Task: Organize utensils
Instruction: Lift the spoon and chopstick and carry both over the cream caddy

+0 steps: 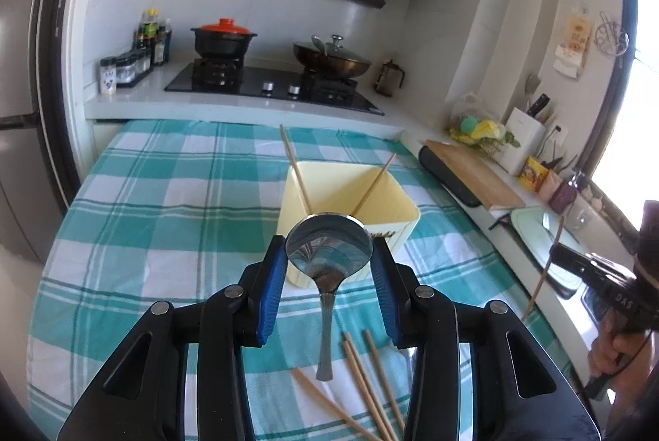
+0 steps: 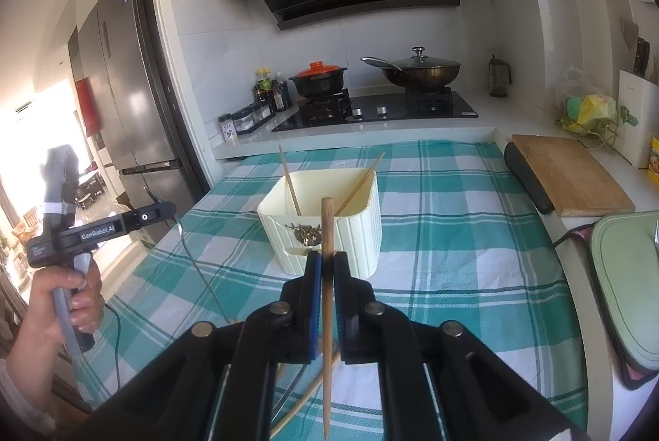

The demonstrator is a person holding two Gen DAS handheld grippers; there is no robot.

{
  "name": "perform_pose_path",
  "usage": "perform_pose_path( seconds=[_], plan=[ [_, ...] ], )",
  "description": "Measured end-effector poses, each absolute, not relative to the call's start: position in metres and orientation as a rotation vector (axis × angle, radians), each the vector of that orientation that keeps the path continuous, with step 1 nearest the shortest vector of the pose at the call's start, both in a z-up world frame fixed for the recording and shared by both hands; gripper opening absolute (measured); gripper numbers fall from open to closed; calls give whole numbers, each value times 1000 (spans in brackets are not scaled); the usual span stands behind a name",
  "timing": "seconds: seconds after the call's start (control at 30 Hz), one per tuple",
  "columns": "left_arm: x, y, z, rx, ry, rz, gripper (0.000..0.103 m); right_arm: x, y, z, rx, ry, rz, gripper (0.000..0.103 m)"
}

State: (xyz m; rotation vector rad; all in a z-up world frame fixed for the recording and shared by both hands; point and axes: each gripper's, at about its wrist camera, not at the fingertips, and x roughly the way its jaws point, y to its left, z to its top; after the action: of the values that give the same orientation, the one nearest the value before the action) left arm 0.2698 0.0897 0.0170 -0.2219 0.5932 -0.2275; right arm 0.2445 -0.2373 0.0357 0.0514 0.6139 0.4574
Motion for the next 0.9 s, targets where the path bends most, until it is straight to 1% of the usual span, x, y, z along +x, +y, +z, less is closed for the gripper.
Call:
perform_pose_path(
  seconds=[0.27, 0.43, 0.7, 0.9],
  plan=[
    [276, 94, 46, -239, 565, -263, 41, 256, -230, 54, 51, 566, 452, 6],
    [286, 97, 77, -238, 519, -269, 41, 273, -221, 83, 39, 508, 461, 6],
    [336, 91, 124, -213, 456, -257, 41, 335, -187, 139, -25, 400, 470, 6],
    [380, 82, 123, -224, 441, -226, 41, 387, -162, 149, -30, 339, 485, 6]
  ],
)
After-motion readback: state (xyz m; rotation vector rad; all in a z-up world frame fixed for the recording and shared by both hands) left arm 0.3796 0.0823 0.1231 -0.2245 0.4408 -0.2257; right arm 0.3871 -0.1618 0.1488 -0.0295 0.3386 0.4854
